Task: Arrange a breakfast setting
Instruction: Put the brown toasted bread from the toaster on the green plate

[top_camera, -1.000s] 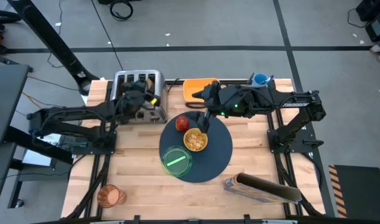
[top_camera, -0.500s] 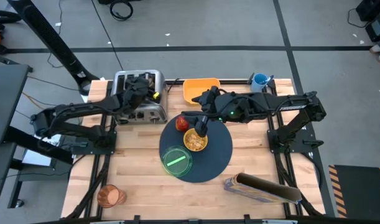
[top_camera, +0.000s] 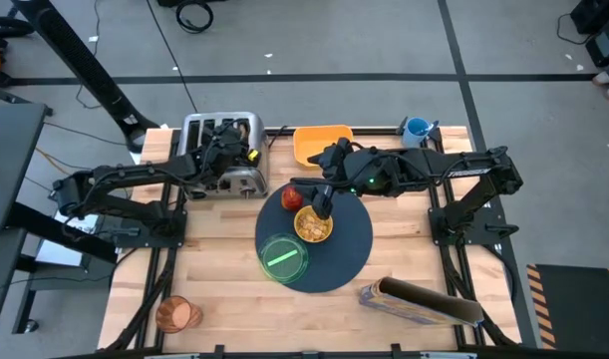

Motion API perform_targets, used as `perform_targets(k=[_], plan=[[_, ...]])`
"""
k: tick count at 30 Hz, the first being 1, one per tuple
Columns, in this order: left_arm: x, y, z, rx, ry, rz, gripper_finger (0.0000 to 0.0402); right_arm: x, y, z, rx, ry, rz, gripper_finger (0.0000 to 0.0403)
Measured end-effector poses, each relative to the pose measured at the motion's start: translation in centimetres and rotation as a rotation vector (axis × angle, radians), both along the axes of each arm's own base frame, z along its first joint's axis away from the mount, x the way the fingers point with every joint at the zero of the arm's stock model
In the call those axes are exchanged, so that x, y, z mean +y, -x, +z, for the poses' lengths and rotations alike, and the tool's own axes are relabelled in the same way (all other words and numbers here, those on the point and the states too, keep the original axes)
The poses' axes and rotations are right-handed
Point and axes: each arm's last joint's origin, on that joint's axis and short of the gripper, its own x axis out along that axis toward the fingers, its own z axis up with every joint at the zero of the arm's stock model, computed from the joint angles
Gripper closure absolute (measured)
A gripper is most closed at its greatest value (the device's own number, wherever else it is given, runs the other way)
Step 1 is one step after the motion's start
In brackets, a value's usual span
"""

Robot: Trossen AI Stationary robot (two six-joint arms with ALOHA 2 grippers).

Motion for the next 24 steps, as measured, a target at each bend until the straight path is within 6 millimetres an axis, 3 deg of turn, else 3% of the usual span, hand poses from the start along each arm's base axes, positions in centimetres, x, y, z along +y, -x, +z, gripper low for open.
perform_targets(k=[7, 13, 19, 24], plan=[[0.0, 0.0, 0.0, 0.008, -0.002, 0.003, 0.0383, 0.0, 0.0, 0.0, 0.0, 0.0, 0.0, 0.0008], [0.0, 0.0, 0.5, 0.013, -0.001, 0.002, 0.0372, 0.0, 0.0, 0.0, 0.0, 0.0, 0.0, 0.0008], [0.2, -0.3, 4.6, 0.033, -0.051, -0.017, 0.0385, 0.0, 0.0, 0.0, -0.001, -0.01, -0.003, 0.0008], [0.0, 0.0, 9.2, 0.066, -0.03, -0.041, 0.0383, 0.4, 0.1, -0.1, 0.009, -0.01, 0.011, 0.0008]])
